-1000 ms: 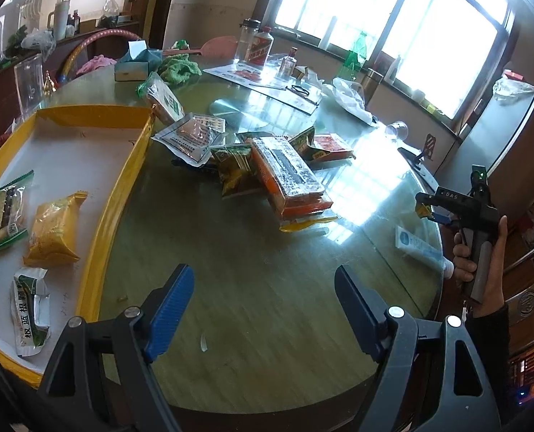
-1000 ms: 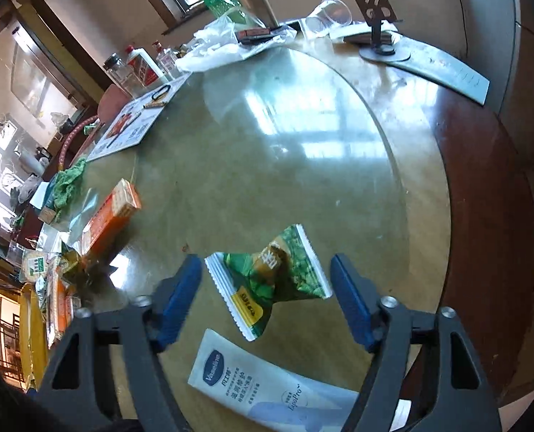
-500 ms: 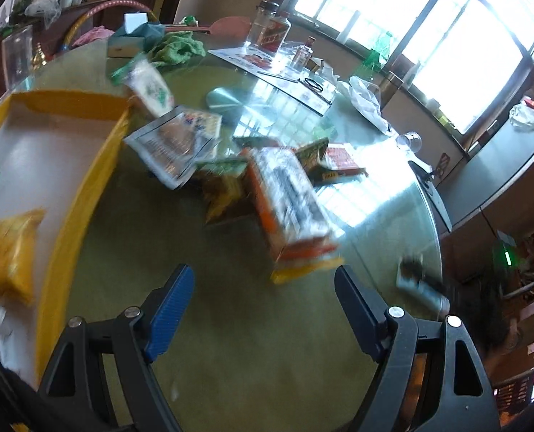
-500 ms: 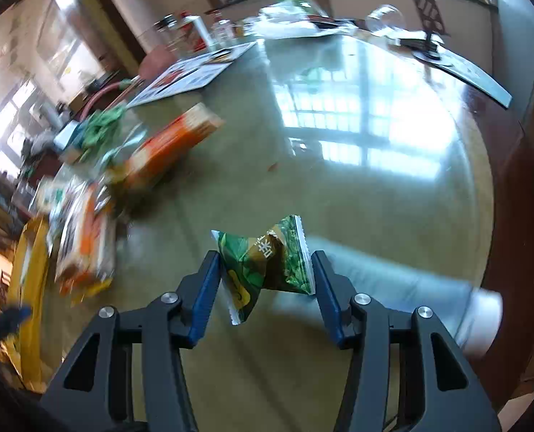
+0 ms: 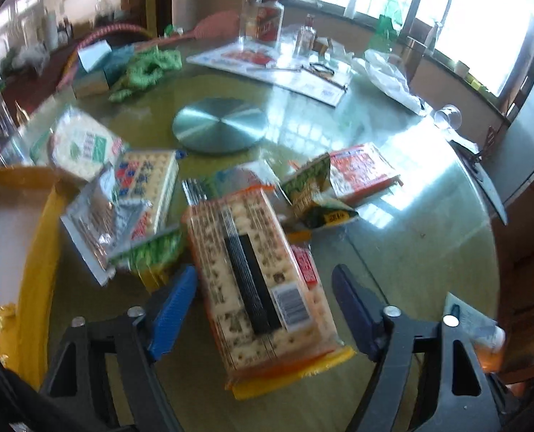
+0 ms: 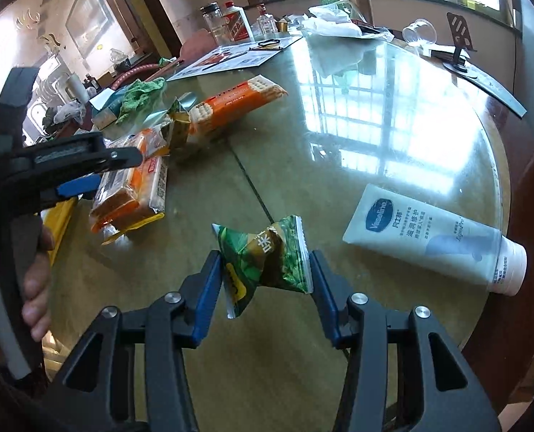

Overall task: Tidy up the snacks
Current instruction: 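Grasp a rectangular cracker pack with the left tool while the right tool holds the green sachet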

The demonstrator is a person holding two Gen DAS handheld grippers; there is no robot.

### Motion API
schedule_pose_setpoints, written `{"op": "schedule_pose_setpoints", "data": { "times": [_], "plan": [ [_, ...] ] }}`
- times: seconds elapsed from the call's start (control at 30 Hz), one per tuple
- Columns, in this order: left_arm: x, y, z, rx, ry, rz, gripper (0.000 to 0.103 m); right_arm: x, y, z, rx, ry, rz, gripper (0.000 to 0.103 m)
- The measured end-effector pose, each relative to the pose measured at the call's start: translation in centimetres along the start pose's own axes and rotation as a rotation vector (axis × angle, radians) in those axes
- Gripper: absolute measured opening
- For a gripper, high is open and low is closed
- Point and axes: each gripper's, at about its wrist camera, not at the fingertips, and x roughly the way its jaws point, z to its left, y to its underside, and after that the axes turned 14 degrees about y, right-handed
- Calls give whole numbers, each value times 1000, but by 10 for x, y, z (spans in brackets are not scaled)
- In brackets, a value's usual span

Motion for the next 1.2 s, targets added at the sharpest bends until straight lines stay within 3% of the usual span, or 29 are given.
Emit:
{"op": "schedule_pose_setpoints", "data": {
  "times": [0.03,0.2,0.5,0.73,0.93,1.2],
  "plan": [
    [2,1,1,9,-14,14,61,0,0,1,-9,7,-4,50],
    [-20,20,10,37,52,12,55,-2,3,5,-17,20,-15,50],
    [-81,85,37,-9,239,-10,53,-7,7,5,14,-31,-21,43],
    [-93,113,47,-18,259,14,53,-12,12,30,-19,-65,-3,41],
    [-101,131,56,21,214,38,53,-27,20,59,-84,-120,-22,41],
    [-83,134,44,139,58,55,62,-32,22,80,-119,-118,-24,41]
  ]
}}
